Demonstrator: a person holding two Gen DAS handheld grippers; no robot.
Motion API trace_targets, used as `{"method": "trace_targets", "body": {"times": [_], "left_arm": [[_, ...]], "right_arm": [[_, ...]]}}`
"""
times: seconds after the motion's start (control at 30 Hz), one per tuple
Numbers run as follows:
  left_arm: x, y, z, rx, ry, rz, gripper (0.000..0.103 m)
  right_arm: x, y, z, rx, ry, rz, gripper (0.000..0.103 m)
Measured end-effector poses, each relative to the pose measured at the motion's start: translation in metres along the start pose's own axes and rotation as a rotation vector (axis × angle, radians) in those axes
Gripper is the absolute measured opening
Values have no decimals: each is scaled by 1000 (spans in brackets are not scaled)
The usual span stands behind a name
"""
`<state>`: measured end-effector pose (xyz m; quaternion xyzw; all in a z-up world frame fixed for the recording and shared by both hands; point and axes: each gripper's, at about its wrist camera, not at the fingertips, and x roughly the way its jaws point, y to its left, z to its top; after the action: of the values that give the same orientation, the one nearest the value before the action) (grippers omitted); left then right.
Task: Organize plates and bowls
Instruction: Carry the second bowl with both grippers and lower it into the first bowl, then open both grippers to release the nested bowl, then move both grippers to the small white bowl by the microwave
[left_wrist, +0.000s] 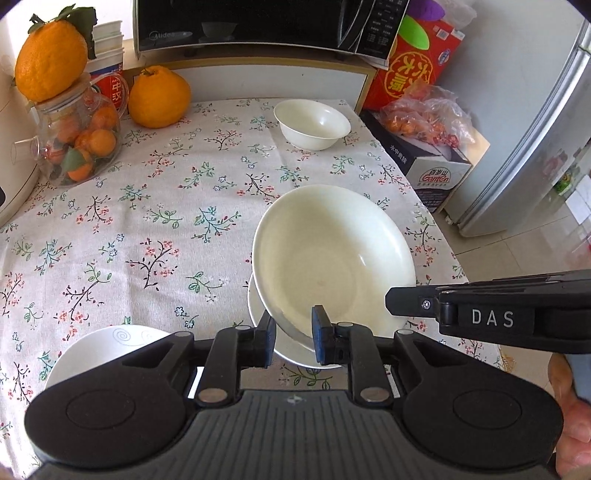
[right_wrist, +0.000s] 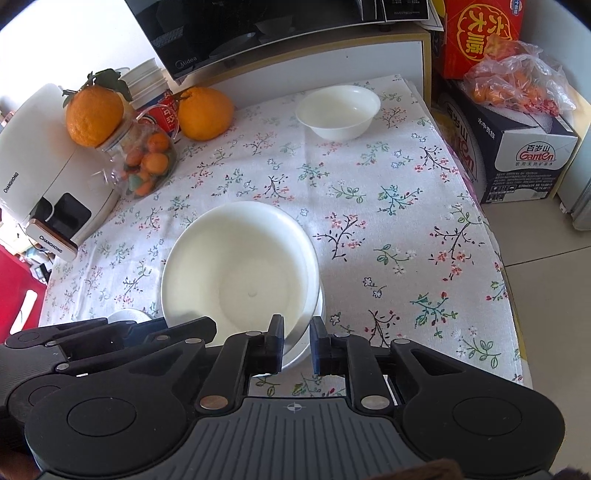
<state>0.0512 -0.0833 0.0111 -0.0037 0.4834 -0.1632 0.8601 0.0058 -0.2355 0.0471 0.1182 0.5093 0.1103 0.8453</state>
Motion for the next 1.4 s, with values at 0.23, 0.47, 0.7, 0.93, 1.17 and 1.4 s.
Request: {"method": "trace_targets", "body": {"times": [0.23,0.47,0.7,0.93,1.17,1.4], "left_arm": [[5,3,-1,-7,27,15,20],[9,-1,0,-1,41,19,23],[11,5,2,-10,57,25,26],[9,15,6,-54,48,13,30],[6,22,12,-92,32,10,30],[9,26,18,-123,28,9,30]], "right_arm": [[5,4,-1,-27,19,-3,17],[7,6,-1,-40,25,-10,18],[8,5,1,-43,25,-29,19],[7,4,2,-33,15,-29,19],[5,1,4,-17,-7,-29,19],[5,-1,9,2,-28,-33,20]]}}
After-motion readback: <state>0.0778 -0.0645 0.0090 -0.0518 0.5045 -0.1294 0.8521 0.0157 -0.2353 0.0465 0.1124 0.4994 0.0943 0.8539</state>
